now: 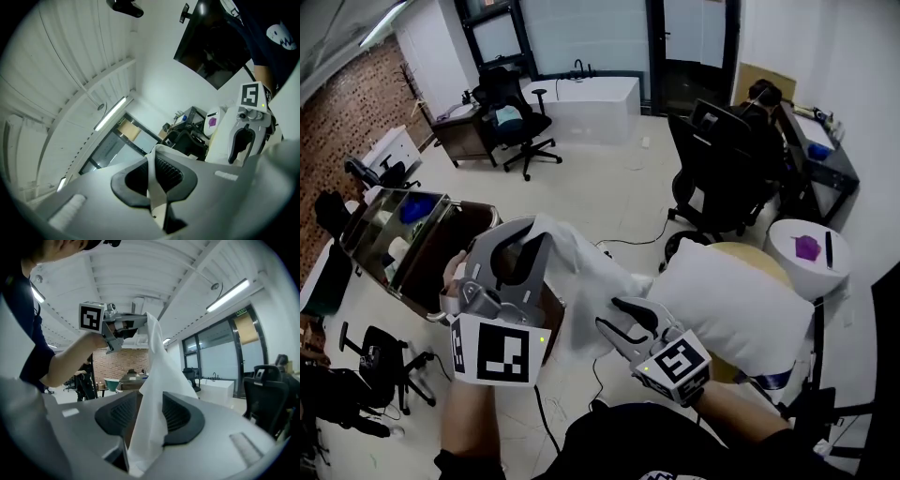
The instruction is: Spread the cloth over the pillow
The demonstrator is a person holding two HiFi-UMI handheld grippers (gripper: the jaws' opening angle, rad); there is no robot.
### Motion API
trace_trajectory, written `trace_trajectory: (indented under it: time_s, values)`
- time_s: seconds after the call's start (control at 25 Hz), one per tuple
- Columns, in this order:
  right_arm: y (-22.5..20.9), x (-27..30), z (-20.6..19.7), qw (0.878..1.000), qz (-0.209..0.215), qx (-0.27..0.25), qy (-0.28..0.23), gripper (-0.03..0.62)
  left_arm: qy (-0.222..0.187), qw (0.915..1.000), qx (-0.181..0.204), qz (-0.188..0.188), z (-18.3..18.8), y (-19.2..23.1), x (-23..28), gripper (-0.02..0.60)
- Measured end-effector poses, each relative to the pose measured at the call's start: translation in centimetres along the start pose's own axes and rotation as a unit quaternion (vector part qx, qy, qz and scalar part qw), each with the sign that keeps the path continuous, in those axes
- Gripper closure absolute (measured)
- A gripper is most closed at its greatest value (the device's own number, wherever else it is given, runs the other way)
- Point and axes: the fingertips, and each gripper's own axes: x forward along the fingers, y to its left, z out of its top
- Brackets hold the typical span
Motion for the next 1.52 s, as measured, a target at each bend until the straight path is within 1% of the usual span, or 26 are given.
trace_trajectory:
  time_s: [0.16, 0.24, 0.36, 0.52, 0.6, 0.76, 0.84, 0.88, 0.92, 1.0, 1.16, 1.28, 1.32, 1.4, 1.52]
  values:
    - [-2.1, -2.8, 0.1, 0.999, -0.048, 0.008, -0.004, 0.412, -0.058, 0.9978, -0.010, -0.029, 4.7, -2.5, 2.2, 0.581]
    - [-3.2, -3.7, -0.2, 0.997, -0.076, 0.008, 0.000, 0.408, -0.080, 0.9957, -0.014, -0.046, 6.6, -3.5, 2.7, 0.581]
    - [-4.8, -4.9, 0.0, 0.992, -0.129, 0.005, 0.000, 0.402, -0.112, 0.9910, -0.017, -0.071, 9.0, -4.6, 3.2, 0.581]
    - [-7.4, -7.1, -0.2, 0.980, -0.200, 0.017, 0.005, 0.398, -0.170, 0.9783, -0.016, -0.118, 12.3, -6.9, 3.8, 0.581]
    - [-8.3, -8.1, -0.3, 0.973, -0.231, 0.024, 0.003, 0.398, -0.191, 0.9715, -0.015, -0.140, 13.6, -7.9, 3.5, 0.581]
    - [-9.8, -9.1, 0.1, 0.959, -0.282, 0.030, -0.010, 0.399, -0.226, 0.9592, -0.007, -0.170, 15.1, -9.0, 3.1, 0.581]
    - [-10.2, -9.6, 0.1, 0.952, -0.305, 0.030, -0.018, 0.416, -0.238, 0.9542, -0.004, -0.181, 15.4, -9.3, 3.0, 0.581]
    - [-10.3, -9.9, 0.0, 0.948, -0.317, 0.031, -0.021, 0.440, -0.244, 0.9518, -0.003, -0.185, 15.4, -9.3, 2.9, 0.581]
    - [-10.3, -10.3, -0.1, 0.944, -0.327, 0.031, -0.023, 0.479, -0.250, 0.9494, -0.002, -0.190, 15.4, -9.3, 2.9, 0.581]
    - [-10.1, -10.9, -0.2, 0.940, -0.339, 0.034, -0.028, 0.580, -0.259, 0.9457, -0.003, -0.197, 15.0, -9.2, 3.0, 0.581]
    - [-9.6, -13.0, 0.0, 0.933, -0.358, 0.037, -0.034, 0.583, -0.268, 0.9416, -0.010, -0.204, 13.8, -8.3, 4.1, 0.581]
    - [-9.3, -15.6, 0.7, 0.923, -0.382, 0.026, -0.033, 0.583, -0.295, 0.9328, -0.022, -0.205, 13.1, -7.4, 5.3, 0.581]
    - [-9.2, -16.6, 1.1, 0.919, -0.392, 0.022, -0.032, 0.583, -0.297, 0.9317, -0.029, -0.207, 12.6, -7.1, 5.9, 0.581]
    - [-9.2, -18.4, 1.8, 0.910, -0.413, 0.015, -0.033, 0.583, -0.291, 0.9319, -0.041, -0.213, 11.3, -6.8, 7.1, 0.581]
    - [-9.3, -21.2, 2.4, 0.891, -0.452, 0.009, -0.031, 0.583, -0.275, 0.9351, -0.039, -0.220, 9.4, -6.9, 8.6, 0.581]
